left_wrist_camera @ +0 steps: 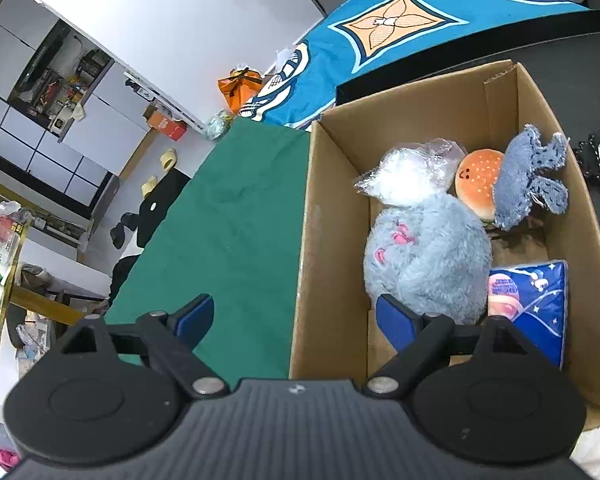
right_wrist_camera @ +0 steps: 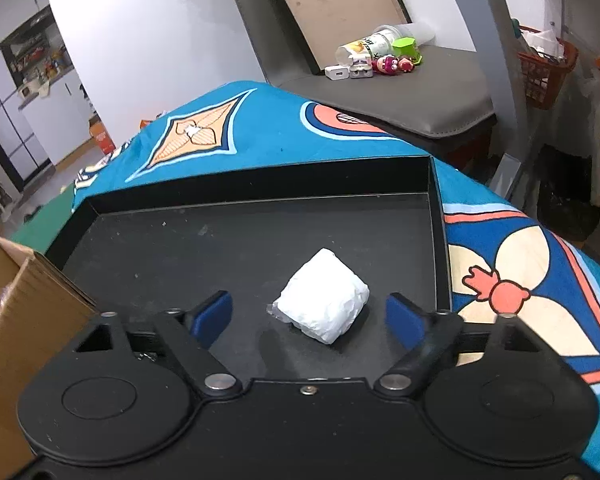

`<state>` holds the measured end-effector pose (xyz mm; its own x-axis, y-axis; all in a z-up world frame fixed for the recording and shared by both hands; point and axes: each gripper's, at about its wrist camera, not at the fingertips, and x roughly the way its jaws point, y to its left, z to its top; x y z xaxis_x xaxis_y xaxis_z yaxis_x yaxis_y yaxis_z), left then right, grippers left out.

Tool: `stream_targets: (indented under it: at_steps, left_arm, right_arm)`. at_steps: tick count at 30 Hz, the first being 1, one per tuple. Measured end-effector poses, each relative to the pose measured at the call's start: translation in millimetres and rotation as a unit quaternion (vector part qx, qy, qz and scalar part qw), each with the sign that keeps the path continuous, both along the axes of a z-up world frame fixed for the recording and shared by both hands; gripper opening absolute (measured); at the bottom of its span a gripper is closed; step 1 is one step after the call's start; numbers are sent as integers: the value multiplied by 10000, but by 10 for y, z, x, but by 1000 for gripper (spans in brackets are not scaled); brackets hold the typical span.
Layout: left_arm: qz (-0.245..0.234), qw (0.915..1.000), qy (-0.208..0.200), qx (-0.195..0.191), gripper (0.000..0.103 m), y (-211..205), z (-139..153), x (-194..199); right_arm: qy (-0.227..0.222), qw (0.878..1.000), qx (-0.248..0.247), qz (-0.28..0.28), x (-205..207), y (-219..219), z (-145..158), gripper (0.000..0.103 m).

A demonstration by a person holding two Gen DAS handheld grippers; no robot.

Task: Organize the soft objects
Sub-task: 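Close the right gripper on the white cloth bundle and lift it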

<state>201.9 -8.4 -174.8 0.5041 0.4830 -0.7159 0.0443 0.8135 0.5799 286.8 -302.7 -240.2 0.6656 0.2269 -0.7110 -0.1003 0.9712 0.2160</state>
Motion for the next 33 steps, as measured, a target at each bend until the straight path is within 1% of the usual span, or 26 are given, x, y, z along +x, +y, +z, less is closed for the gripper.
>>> stream_targets:
  at_steps: [1, 2, 6, 14, 18, 26, 33]
  left_arm:
    - [-2, 10000, 2, 10, 87, -3, 0, -1]
    - [-8, 10000, 11, 11, 87, -6, -1, 0]
    - [-6, 10000, -10, 16, 87, -4, 11, -3]
    - [-9, 9999, -85, -83, 87, 20, 44, -44]
    - [-19, 9998, -124, -151, 87, 39, 66, -65]
    - [17, 9989, -287, -359, 87, 104, 133, -123]
    - [59, 9979, -350, -538, 87, 166, 161, -155]
  right_arm:
    - [28, 10000, -46, 40, 4, 7, -10, 59]
    - [74, 9999, -60, 88, 7, 16, -22, 50]
    - [96, 9997, -108, 178, -20, 30, -17, 49]
    - [102, 9998, -167, 105, -75, 17, 35, 48]
    - [88, 9999, -132, 25, -131, 2, 109, 48]
    - [2, 9997, -228, -15, -261, 42, 266, 49]
    - [-102, 9995, -310, -11, -370, 64, 416, 48]
